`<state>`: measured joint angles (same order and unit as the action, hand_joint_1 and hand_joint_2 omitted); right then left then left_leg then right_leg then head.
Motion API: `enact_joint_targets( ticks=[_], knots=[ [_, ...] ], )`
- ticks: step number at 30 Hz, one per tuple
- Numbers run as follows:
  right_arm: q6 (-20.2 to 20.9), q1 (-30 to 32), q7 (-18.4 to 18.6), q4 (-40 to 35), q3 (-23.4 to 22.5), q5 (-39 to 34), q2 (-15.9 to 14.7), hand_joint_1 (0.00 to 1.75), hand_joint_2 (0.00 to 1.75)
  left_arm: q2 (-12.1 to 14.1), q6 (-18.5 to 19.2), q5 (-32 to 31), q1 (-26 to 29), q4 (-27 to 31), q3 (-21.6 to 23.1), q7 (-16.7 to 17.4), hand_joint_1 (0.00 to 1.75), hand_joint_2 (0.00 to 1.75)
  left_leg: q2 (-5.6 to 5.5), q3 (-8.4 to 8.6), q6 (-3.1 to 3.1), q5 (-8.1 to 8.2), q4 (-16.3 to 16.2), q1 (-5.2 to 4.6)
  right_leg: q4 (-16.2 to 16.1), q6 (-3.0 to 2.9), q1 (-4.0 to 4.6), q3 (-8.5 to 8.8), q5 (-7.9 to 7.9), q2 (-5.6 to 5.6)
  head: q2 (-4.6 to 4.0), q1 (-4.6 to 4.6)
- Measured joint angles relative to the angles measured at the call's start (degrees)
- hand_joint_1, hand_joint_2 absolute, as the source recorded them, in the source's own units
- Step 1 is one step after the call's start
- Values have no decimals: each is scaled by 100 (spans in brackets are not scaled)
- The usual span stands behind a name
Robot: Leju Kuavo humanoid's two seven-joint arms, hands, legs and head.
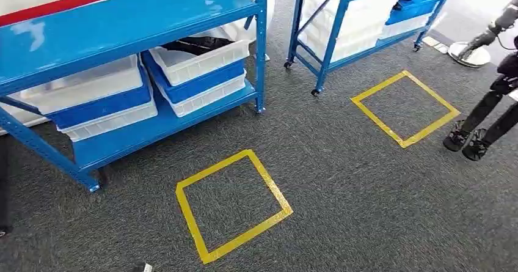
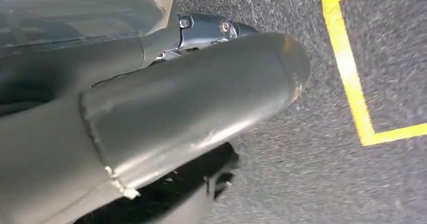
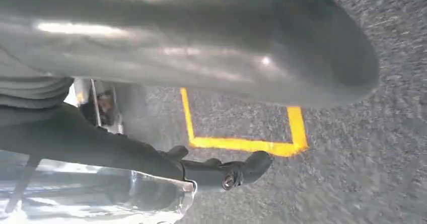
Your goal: Take the parts from the cabinet and place them on the table.
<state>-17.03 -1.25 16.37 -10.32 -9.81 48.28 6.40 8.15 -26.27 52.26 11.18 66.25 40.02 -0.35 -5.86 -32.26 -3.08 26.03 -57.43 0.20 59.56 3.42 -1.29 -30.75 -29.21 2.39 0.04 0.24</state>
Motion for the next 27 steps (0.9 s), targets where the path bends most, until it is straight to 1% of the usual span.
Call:
enact_joint_targets(
  ticks=[1, 2, 3, 4, 5, 6, 7, 8, 9, 10, 11, 12, 13, 14, 15, 16, 17, 18, 19, 20, 21, 22, 23, 24, 25, 26, 27],
  knots=[
    [0, 5, 0, 4, -2, 0, -4, 0, 0, 0, 0, 0, -9, 0, 2, 0, 0, 0, -59, -16, 39, 20, -44, -44, -170, -52, 13, 23, 17, 160, 2, 0],
    [0, -4, 0, 4, -2, 0, -4, 0, 0, 4, 0, 7, -4, -2, 0, -4, 0, 0, -124, -39, 74, 36, -43, -46, -188, -121, 17, 30, 37, 67, 0, -2],
    [0, -13, 0, 4, -2, 0, -4, 0, 0, 9, 0, 7, -6, -2, 2, -4, 0, 0, -141, -50, 100, 33, -28, -44, -186, -155, 39, 26, 26, 34, 0, -20],
    [-2, -32, 0, 4, -2, 0, -7, 0, 0, 13, 0, 7, 4, -2, 4, -4, 0, 0, -183, -49, 133, 24, -13, -18, -186, -197, 63, 48, 25, -12, 0, -4],
    [-7, -41, -2, 2, -2, -2, -2, 0, 0, 18, 0, 7, 11, -2, 4, -7, 0, 0, -239, -68, 169, 13, -22, -11, -205, -241, 23, 96, 52, -77, 0, -9],
    [-15, -40, -9, 2, -4, -13, 26, 0, 0, 35, 0, 7, 22, -2, 11, -11, 0, 0, -103, -99, 183, 75, -118, -1, -236, -277, -36, 111, 78, -166, 0, 0],
    [-24, -24, -33, 2, -7, -20, 20, 0, 0, 37, -2, 7, 23, 0, 26, -24, 0, 0, 225, -216, 219, 258, -353, -20, -242, -356, -33, 117, 79, -213, 0, -60],
    [-28, -6, -57, 4, -7, -22, 24, 0, 0, 55, -11, 7, 5, 0, 31, -26, 0, 0, 391, -410, 255, 484, -743, -6, -241, -371, -18, 120, 67, -280, 0, -100],
    [-33, 7, -79, 4, -9, -26, 33, 0, 0, 61, -20, 7, 2, -2, 42, -26, 0, 0, 480, -642, 283, 696, -1199, 10, -241, -385, -6, 124, 56, -356, 0, -94],
    [-37, 14, -81, 4, -15, -26, 24, 0, 0, 68, -20, 7, -3, 0, 50, -37, 0, 0, 518, -864, 310, 841, -1608, 28, -240, -396, -1, 121, 47, -437, 0, -94],
    [-39, 18, -81, 4, -24, -28, 22, 0, 0, 79, -31, 9, 0, 0, 61, -39, 0, 0, 543, -993, 331, 859, -1829, 47, -239, -404, 1, 124, 39, -504, 0, -98],
    [-39, 18, -83, 4, -28, -28, 20, 0, 0, 85, -42, 11, 16, 0, 70, -37, 0, 0, 570, -983, 344, 747, -1772, 66, -239, -412, 0, 133, 28, -576, 0, -94],
    [-39, 12, -85, 4, -31, -28, 22, 0, 0, 94, -46, 13, 22, 0, 81, -37, 0, 0, 602, -814, 351, 500, -1409, 86, -239, -402, -5, 152, 8, -644, 0, -102],
    [-39, 11, -87, 4, -31, -28, 30, 0, 0, 96, -55, 13, 20, 0, 87, -39, 0, 0, 677, -563, 347, 253, -923, 92, -240, -385, -6, 178, -12, -702, 0, -103],
    [-42, 10, -87, 4, -31, -28, 35, 0, 0, 98, -55, 13, 13, 0, 87, -41, 0, 0, 850, -287, 326, 53, -423, 91, -239, -359, -5, 210, -33, -758, 0, -103],
    [-42, 10, -87, 4, -31, -28, 35, 0, 0, 98, -55, 13, -1, 0, 87, -44, 0, 0, 1179, -126, 293, 50, -109, 60, -236, -316, 42, 242, -64, -808, 0, -116],
    [-42, 15, -87, 4, -33, -28, 42, 0, 0, 101, -55, 15, -18, 2, 87, -44, 0, 0, 1077, -109, 264, 44, -111, 43, -239, -272, 82, 206, -102, -848, 0, -100],
    [-42, 4, -90, 2, -35, -28, 37, 0, 0, 101, -55, 15, -18, 11, 90, -55, 0, 0, 985, -133, 236, 58, -116, 21, -248, -249, 77, 243, -109, -913, 0, -76],
    [-42, -15, -101, 2, -35, -26, 37, 0, 0, 101, -55, 24, -12, 11, 96, -55, 0, 0, 935, -136, 210, 65, -117, -3, -265, -220, 78, 264, -114, -966, 0, -78],
    [-42, -30, -107, 2, -35, -26, 37, 0, 0, 105, -61, 53, -3, 11, 100, -57, 0, 0, 845, -138, 163, 50, -91, -25, -296, -178, 79, 348, -113, -1054, 0, -83],
    [-42, -34, -118, -2, -35, -13, 44, 0, 0, 107, -70, 59, -3, 20, 103, -61, 0, 0, 754, -63, 84, -19, 16, 54, -270, -137, 103, 326, -164, -1047, 0, -85],
    [-39, -29, -133, 0, -35, 7, 39, 0, 0, 109, -79, 61, 15, 35, 111, -74, 0, 0, 717, -40, 64, -34, 45, 28, -135, -131, 52, 325, -242, -715, 0, -61],
    [-35, -18, -142, 0, -35, 24, 42, 0, 0, 116, -103, 87, -2, 44, 109, -92, 0, 0, 645, -50, 20, -55, 42, 41, 228, -178, 54, 139, -426, -457, 0, -42],
    [-35, -17, -157, 0, -33, 33, 44, 0, 0, 125, -131, 116, -22, 44, 107, -109, 0, 0, 559, -62, 8, -62, 42, 39, 702, -207, 36, -109, -615, -338, 0, -19],
    [-63, -4, -188, 0, -37, 26, 39, 0, 0, 125, -140, 129, -21, 55, 111, -127, 0, 0, 513, -67, -1, -57, 42, 33, 1155, -209, 31, -363, -764, -298, 0, -24],
    [-92, 0, -210, 0, -46, 22, 39, 0, 0, 125, -157, 160, -12, 59, 111, -136, 0, 0, 432, -65, -3, -56, 39, 29, 1470, -174, 39, -554, -826, -272, 0, -13],
    [-103, -1, -230, 0, -55, 20, 35, 0, 0, 127, -175, 188, -4, 59, 114, -138, 0, 0, 379, -60, -2, -55, 37, 29, 1485, -127, 36, -615, -763, -263, 0, -15]
  ],
)
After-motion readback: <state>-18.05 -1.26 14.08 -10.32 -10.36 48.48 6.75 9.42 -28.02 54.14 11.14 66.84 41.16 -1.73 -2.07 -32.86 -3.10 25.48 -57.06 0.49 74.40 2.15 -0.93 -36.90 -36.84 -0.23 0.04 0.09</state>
